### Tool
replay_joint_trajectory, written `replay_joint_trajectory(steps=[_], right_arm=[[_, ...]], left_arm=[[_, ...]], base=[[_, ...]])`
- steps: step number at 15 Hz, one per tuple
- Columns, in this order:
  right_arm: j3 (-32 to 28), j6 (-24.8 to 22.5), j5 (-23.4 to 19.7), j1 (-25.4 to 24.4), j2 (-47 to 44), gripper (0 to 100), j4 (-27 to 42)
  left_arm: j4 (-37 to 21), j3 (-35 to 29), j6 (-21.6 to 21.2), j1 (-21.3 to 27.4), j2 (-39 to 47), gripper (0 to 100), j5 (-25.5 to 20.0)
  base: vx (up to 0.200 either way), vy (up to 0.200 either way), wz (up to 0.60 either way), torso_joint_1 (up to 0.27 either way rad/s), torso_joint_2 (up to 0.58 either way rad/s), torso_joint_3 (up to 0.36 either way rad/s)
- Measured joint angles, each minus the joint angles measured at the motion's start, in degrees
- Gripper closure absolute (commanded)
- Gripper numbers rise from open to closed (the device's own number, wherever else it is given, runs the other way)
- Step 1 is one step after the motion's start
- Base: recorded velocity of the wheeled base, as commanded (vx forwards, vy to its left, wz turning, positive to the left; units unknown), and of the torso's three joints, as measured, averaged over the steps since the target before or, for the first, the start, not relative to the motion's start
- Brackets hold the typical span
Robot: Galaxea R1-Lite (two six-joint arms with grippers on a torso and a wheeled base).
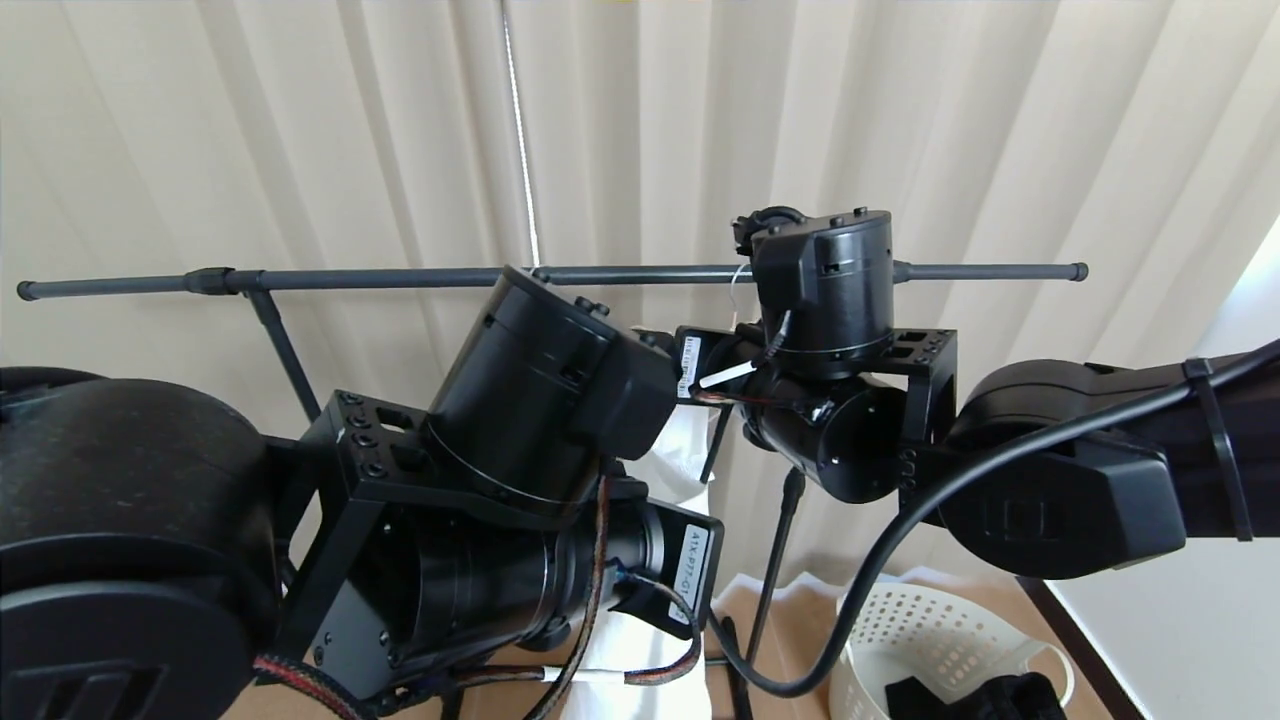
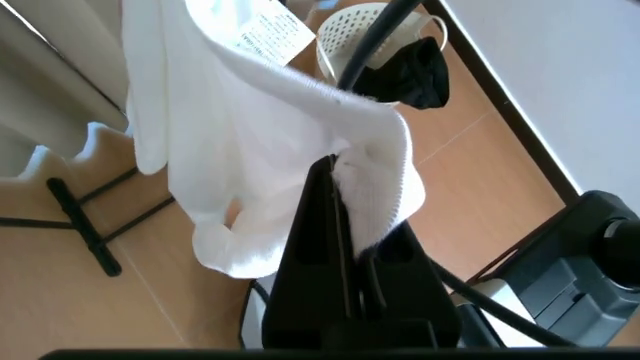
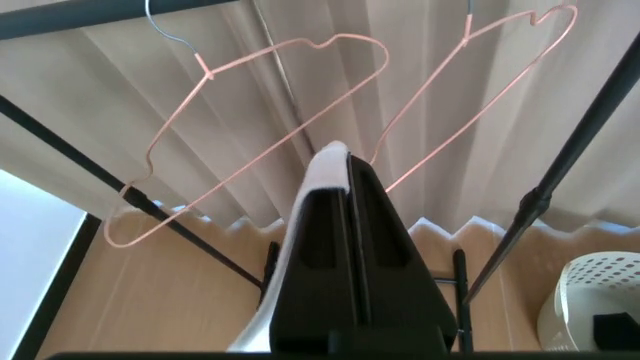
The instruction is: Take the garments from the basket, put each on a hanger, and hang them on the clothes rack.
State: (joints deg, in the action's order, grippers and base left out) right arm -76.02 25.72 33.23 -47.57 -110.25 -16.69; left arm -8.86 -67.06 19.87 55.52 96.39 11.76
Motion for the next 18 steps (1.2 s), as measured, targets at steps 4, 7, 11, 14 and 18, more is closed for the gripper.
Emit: replay_joint_trajectory(steps=[4,7,11,14,18], right_arm=[[0.6,-0.7,0.0,1.7,2.0,100,0.8],[2.3,-3.5,0.0,3.1,4.1,100,0.8],[5.4,-6.6,0.2,3.8,7.2,100,0.8],[8.7,-10.6,0.4,3.9,9.7,100,0.2],[11.7,-12.8,1.8,3.9,11.3,100,0.2]], left_arm=[[0.1,4.2,-2.0,-4.1,-1.6,100,0.2],[0.5,7.2,-5.5,-9.5,-3.8,100,0.2],[9.4,10.5,-6.9,-15.2,-4.7,100,0.3],[12.6,10.9,-8.0,-18.6,-4.6,100,0.3],[20.4,12.4,-7.9,-20.9,-5.2,100,0.2]], base=[[0.0,0.0,0.0,0.0,0.0,0.0],[0.0,0.0,0.0,0.0,0.0,0.0],[0.0,0.0,0.0,0.0,0.0,0.0],[0.0,0.0,0.0,0.0,0.0,0.0],[0.0,0.0,0.0,0.0,0.0,0.0]])
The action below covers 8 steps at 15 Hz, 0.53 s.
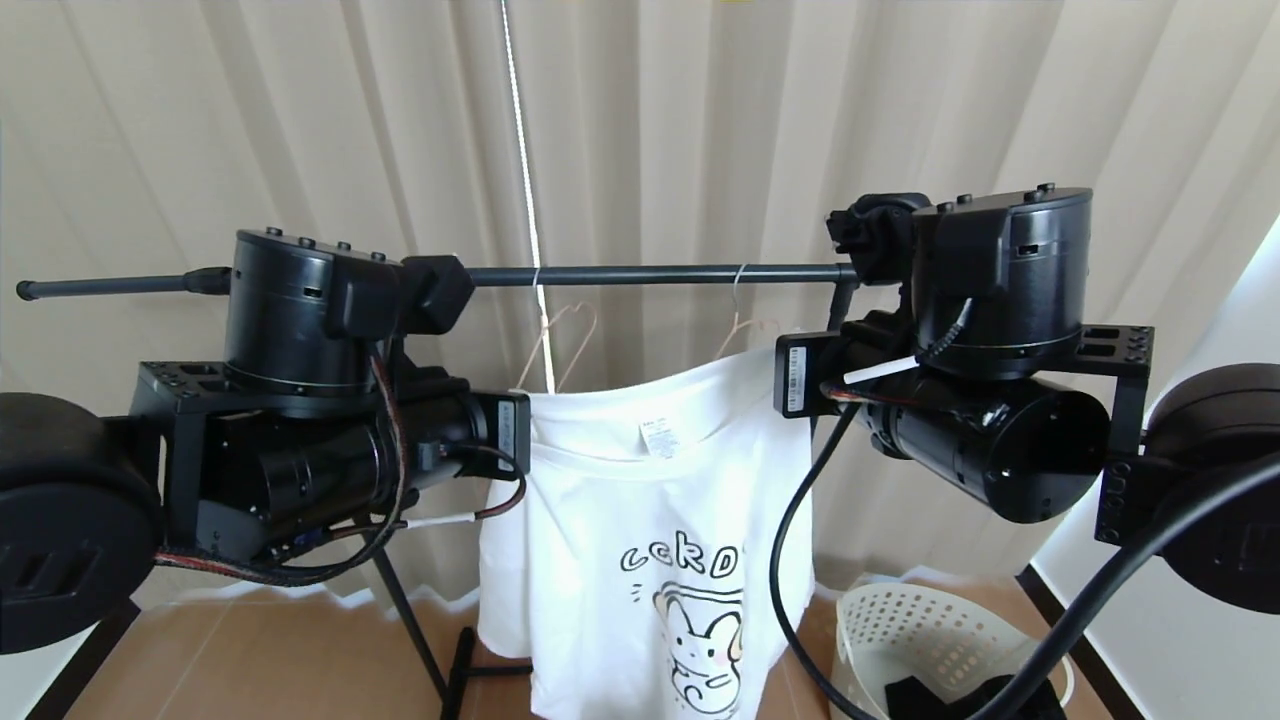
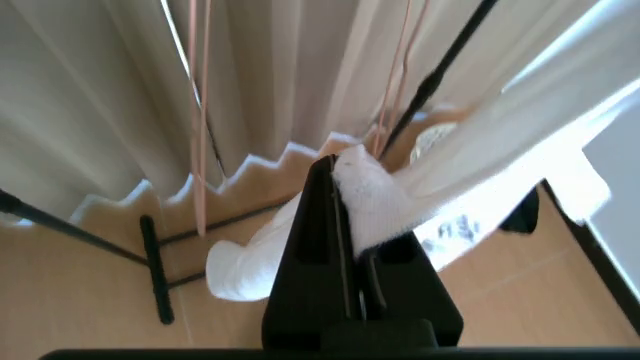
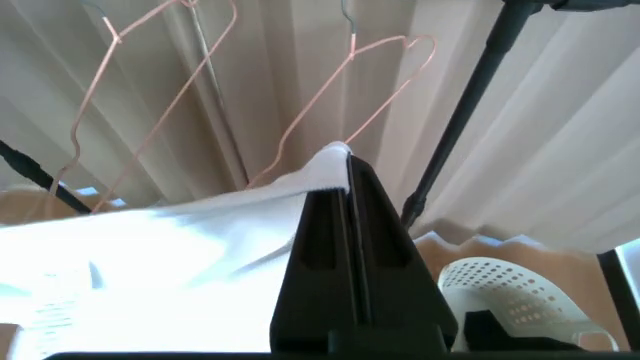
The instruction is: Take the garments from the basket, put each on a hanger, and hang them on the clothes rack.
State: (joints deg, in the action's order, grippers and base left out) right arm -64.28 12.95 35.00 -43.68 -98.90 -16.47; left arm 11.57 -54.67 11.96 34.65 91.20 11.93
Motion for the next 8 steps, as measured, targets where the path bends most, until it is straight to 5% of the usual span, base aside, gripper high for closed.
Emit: replay_joint_trajectory(steps=[3,8], right_arm=[[0.5,-0.3,0.7,-0.1,0.4,100,0.0],[0.6,-0.4,0.3,-0.1,0.6,100,0.1]], left_arm=[[6.0,0.1,1.2,-0.2,0.0,100,3.0],[8.3,-1.0,5.6,1.2,2.0,100,5.6]], base=[[0.0,0.0,0.0,0.0,0.0,0.0],[0.0,0.0,0.0,0.0,0.0,0.0]])
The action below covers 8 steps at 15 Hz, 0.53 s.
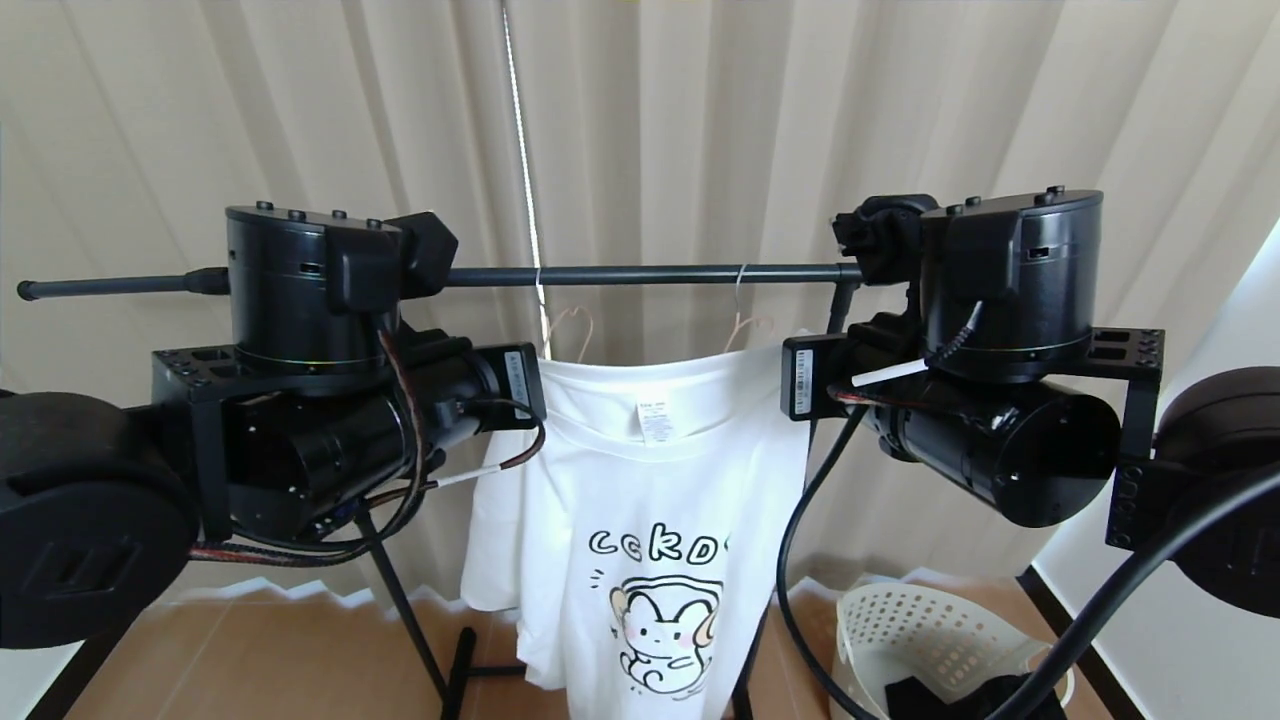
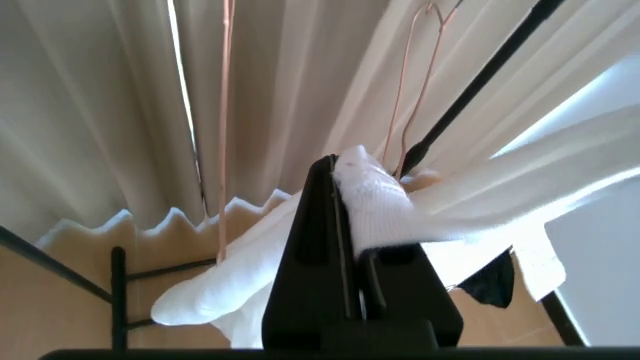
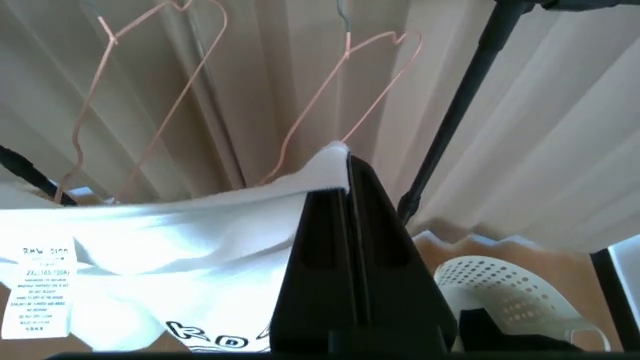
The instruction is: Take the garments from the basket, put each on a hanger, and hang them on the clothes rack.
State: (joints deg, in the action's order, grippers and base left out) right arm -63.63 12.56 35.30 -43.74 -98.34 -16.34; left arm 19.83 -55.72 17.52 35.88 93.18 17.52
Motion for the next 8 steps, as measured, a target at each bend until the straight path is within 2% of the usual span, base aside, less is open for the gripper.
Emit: replay_joint_trajectory(steps=[1,2,4,6,8], right_arm=[[0.0,0.0,-0.1,0.1,0.0,0,0.2],[0.1,0.0,-0.2,0.4,0.0,0,0.5],[1.0,-0.8,-1.9,1.3,0.0,0,1.1],[2.8,-2.5,-6.6,2.3,0.3,0,1.0],[6.2,-6.2,-10.0,3.1,1.5,0,1.0]], left_arm=[[0.8,-0.7,1.4,0.8,1.0,100,2.2],[1.5,-1.6,2.3,1.6,2.0,100,4.2],[2.4,-2.6,3.5,2.4,3.3,100,4.9],[2.6,-3.1,3.9,2.7,3.9,100,5.0],[2.5,-3.5,4.2,2.8,4.1,100,5.1]], base=[[0.0,0.0,0.0,0.0,0.0,0.0],[0.0,0.0,0.0,0.0,0.0,0.0],[0.0,0.0,0.0,0.0,0.0,0.0],[0.0,0.0,0.0,0.0,0.0,0.0],[0.0,0.0,0.0,0.0,0.0,0.0]])
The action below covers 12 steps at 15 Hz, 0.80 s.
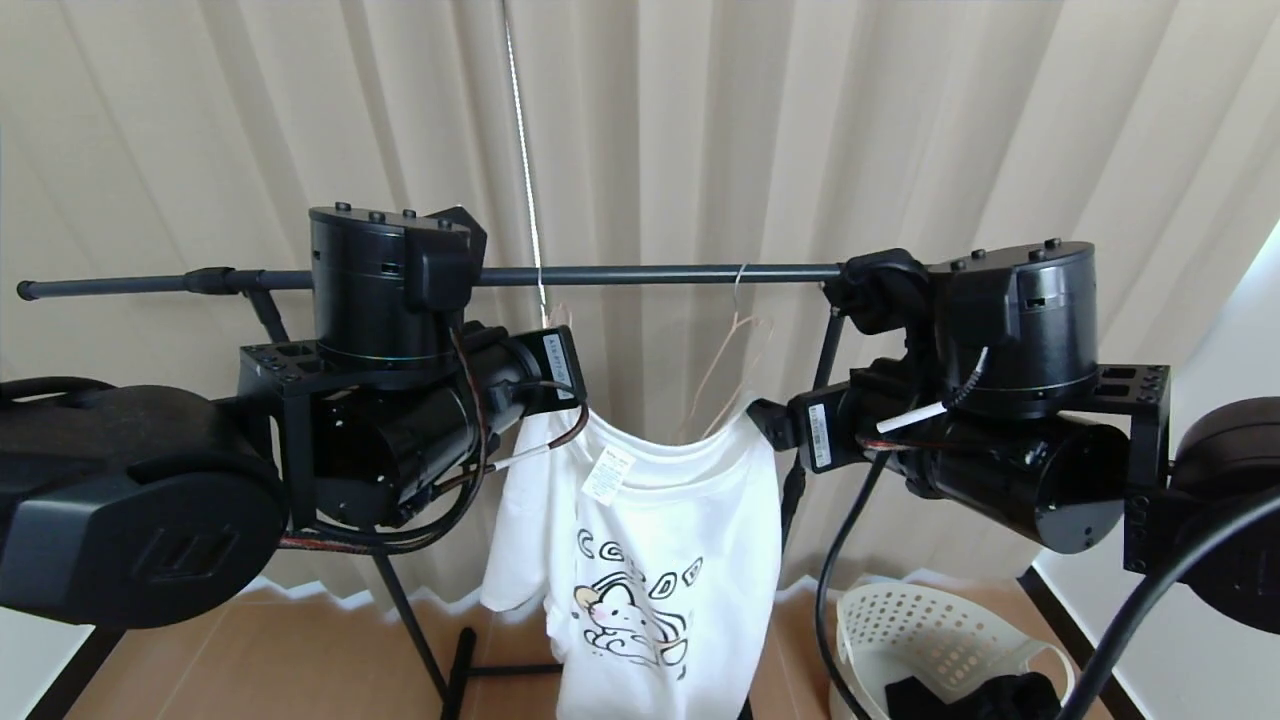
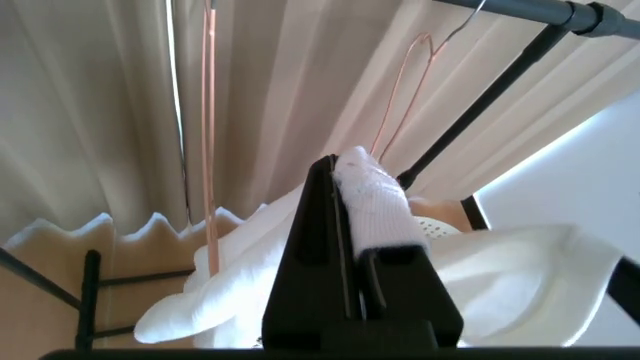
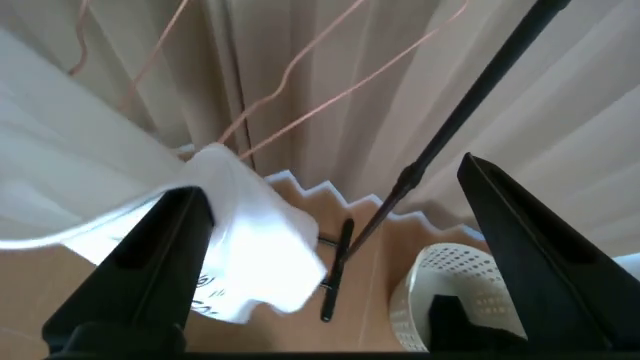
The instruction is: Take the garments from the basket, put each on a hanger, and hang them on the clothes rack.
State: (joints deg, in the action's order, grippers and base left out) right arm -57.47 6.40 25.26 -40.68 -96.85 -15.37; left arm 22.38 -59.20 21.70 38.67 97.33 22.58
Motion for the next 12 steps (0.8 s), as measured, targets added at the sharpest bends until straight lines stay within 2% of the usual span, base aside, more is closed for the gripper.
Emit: replay_joint_trajectory(steps=[5,8,10,12], right_arm=[[9.9,-10.8,-10.9,1.7,3.6,0,-0.8],[13.8,-14.3,-19.5,2.3,5.9,0,-0.9],[15.1,-14.8,-22.6,2.3,7.0,0,-1.4],[15.6,-14.1,-25.1,2.0,6.7,0,-5.6]], left_arm=[[-0.2,-1.6,1.0,0.0,0.2,100,2.1],[-0.3,-2.1,1.0,-0.1,0.5,100,3.4],[-0.2,-2.0,1.0,0.2,0.7,100,3.5],[-0.3,-1.2,0.8,1.4,1.0,100,3.4]], base=[[0.0,0.0,0.0,0.0,0.0,0.0],[0.0,0.0,0.0,0.0,0.0,0.0],[0.0,0.0,0.0,0.0,0.0,0.0],[0.0,0.0,0.0,0.0,0.0,0.0]])
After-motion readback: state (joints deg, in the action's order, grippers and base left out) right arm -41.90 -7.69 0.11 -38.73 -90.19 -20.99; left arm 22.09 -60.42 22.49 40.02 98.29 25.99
